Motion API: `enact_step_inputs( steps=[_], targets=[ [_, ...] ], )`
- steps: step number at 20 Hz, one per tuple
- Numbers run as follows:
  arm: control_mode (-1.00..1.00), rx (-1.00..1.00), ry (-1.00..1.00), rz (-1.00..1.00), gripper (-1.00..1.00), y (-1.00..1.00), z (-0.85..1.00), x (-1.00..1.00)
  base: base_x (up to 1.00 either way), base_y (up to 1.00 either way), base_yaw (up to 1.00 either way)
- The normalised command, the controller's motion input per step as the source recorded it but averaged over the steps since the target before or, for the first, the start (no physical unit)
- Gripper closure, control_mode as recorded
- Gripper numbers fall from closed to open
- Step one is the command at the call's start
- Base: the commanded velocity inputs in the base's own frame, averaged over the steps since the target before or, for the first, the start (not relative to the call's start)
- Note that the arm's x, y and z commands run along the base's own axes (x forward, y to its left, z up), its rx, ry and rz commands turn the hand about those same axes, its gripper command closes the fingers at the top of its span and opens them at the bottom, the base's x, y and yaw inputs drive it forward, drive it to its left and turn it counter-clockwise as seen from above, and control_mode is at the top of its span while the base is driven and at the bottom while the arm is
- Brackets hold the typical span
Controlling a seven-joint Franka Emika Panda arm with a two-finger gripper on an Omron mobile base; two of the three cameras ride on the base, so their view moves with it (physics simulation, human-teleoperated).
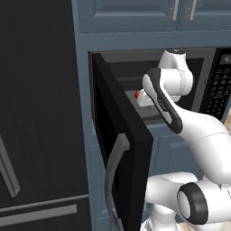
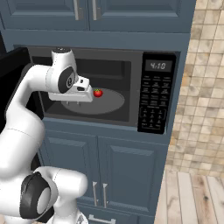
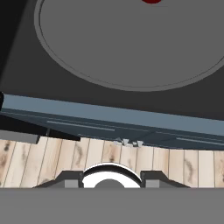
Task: Close the microwave door.
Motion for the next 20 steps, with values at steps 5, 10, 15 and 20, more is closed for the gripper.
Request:
enact_step_inputs(
  steps=[5,10,15,20],
  targets=[
    [1.0,0.0,0.0,0.0,-1.0,0.0,0.0,0.0,0.0,0.0,0.0],
    [1.0,0.0,0.0,0.0,-1.0,0.0,0.0,0.0,0.0,0.0,0.0],
    [1.0,0.0,0.0,0.0,-1.0,0.0,0.0,0.0,0.0,0.0,0.0],
    [1.0,0.0,0.0,0.0,-1.0,0.0,0.0,0.0,-0.02,0.0,0.0]
  ],
)
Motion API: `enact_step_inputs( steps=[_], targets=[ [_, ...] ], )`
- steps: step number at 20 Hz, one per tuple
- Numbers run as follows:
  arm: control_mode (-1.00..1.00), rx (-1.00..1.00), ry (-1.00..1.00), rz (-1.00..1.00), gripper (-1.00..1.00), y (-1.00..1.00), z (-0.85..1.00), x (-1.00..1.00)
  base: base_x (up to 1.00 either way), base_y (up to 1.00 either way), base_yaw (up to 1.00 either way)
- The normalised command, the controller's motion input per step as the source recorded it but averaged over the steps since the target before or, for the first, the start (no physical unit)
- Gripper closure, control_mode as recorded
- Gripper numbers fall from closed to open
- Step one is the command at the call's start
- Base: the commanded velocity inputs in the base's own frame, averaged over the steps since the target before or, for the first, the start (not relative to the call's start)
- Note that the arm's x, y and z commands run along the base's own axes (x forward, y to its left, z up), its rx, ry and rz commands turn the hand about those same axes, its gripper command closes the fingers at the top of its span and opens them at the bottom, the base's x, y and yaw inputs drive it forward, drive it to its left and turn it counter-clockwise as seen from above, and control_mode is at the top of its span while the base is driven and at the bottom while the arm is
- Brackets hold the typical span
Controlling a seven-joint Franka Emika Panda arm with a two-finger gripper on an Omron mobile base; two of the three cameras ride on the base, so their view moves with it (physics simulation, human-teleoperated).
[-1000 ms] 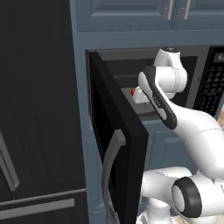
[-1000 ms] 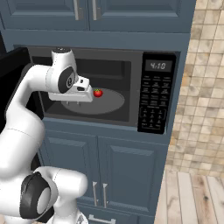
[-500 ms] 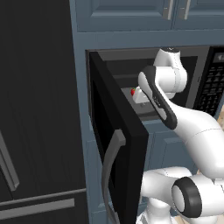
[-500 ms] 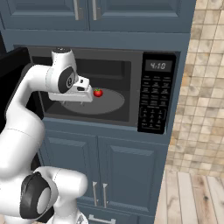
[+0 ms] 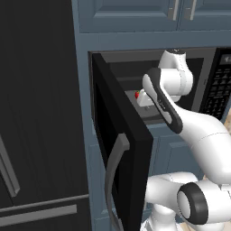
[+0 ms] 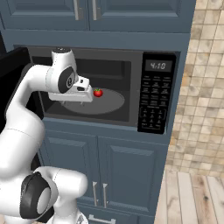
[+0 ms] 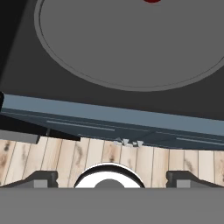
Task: Close the microwave door.
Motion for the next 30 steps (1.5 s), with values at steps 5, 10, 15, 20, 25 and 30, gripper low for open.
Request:
enact_step_inputs(
  steps=[5,10,15,20,25,30],
  targets=[
    [1.0,0.0,0.0,0.0,-1.0,0.0,0.0,0.0,-0.06,0.0,0.0],
    [1.0,0.0,0.0,0.0,-1.0,0.0,0.0,0.0,-0.08,0.0,0.0],
    [1.0,0.0,0.0,0.0,-1.0,0.0,0.0,0.0,-0.38,-0.01,-0.01],
    [1.0,0.0,0.0,0.0,-1.0,0.0,0.0,0.0,-0.49,-0.11,-0.03],
    [1.0,0.0,0.0,0.0,-1.0,0.0,0.0,0.0,-0.43,-0.15,-0.03],
    [1.0,0.0,0.0,0.0,-1.0,0.0,0.0,0.0,-0.38,-0.12,-0.03]
  ],
)
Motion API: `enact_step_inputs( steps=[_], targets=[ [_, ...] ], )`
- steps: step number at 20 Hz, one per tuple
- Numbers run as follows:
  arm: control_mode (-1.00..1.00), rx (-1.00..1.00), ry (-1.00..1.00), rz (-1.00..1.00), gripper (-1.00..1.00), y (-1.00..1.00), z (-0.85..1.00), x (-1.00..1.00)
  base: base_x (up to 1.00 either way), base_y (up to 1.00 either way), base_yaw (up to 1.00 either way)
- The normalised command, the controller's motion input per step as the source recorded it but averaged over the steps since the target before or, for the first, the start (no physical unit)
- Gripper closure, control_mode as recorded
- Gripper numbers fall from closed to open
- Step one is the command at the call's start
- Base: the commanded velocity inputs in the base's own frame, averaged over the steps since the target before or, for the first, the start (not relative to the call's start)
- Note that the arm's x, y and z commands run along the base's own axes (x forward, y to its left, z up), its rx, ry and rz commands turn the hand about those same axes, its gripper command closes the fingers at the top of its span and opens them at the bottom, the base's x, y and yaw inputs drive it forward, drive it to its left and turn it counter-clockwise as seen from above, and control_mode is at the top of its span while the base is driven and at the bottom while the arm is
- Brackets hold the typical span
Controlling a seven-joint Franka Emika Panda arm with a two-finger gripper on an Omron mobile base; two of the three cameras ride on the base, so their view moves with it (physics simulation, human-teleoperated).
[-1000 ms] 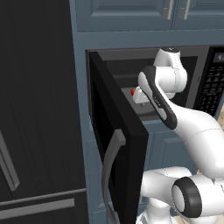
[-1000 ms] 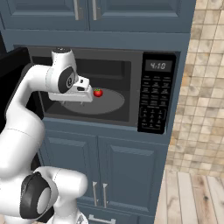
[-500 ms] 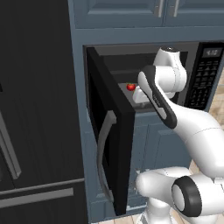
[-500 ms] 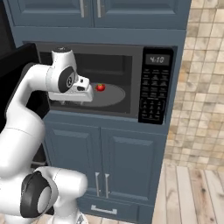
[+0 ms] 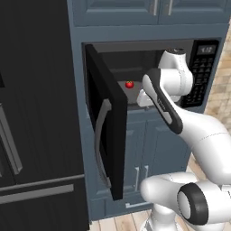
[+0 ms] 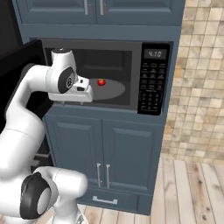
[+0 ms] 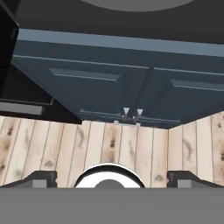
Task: Close the microwave door.
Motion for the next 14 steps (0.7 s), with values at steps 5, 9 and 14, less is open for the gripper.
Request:
enact_step_inputs(
  steps=[5,9,14],
  targets=[
    [1.0,0.0,0.0,0.0,-1.0,0.0,0.0,0.0,-0.37,-0.1,-0.03],
    [1.0,0.0,0.0,0.0,-1.0,0.0,0.0,0.0,-0.37,-0.04,-0.02],
    [1.0,0.0,0.0,0.0,-1.0,0.0,0.0,0.0,-0.28,-0.02,-0.01]
  ],
)
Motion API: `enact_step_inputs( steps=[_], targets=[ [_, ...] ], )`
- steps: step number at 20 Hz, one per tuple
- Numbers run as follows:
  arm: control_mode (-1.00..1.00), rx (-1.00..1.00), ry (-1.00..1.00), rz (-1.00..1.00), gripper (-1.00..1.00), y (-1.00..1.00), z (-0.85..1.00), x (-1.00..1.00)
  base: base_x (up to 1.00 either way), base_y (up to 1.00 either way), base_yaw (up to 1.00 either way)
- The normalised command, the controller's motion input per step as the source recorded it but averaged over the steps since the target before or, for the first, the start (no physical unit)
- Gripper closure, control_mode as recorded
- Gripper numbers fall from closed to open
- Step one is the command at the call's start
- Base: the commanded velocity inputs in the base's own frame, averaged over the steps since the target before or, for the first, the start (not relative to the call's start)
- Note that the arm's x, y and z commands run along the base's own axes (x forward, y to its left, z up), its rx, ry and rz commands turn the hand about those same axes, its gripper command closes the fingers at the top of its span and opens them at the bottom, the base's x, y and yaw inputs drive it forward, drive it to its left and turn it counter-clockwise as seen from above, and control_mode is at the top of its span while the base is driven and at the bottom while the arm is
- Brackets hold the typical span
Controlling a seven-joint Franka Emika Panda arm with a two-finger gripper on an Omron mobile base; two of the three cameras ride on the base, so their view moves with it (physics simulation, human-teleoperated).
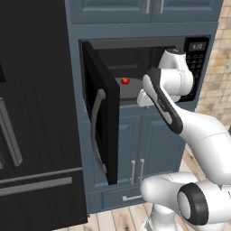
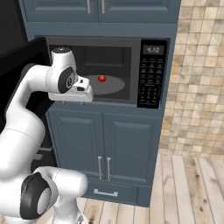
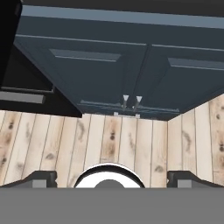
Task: Close the microwave door.
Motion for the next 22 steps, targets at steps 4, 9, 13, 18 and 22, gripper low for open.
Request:
enact_step_inputs(
  steps=[4,9,13,18,22],
  targets=[
    [-1.0,0.01,-0.01,0.0,-1.0,0.0,0.0,-0.16,-0.12,0.0,0.0],
    [-1.0,0.08,-0.2,0.0,-1.0,-0.07,0.1,-0.76,0.0,0.0,0.0],
    [-1.0,0.15,-0.29,0.0,-1.0,-0.1,0.39,-1.0,0.0,0.0,0.0],
    [-1.0,0.07,-0.42,-0.05,-1.0,0.04,0.53,-1.0,0.0,0.0,0.0],
    [-1.0,0.0,-0.46,-0.07,-1.0,0.02,0.64,-1.0,0.0,0.0,0.0]
  ],
)
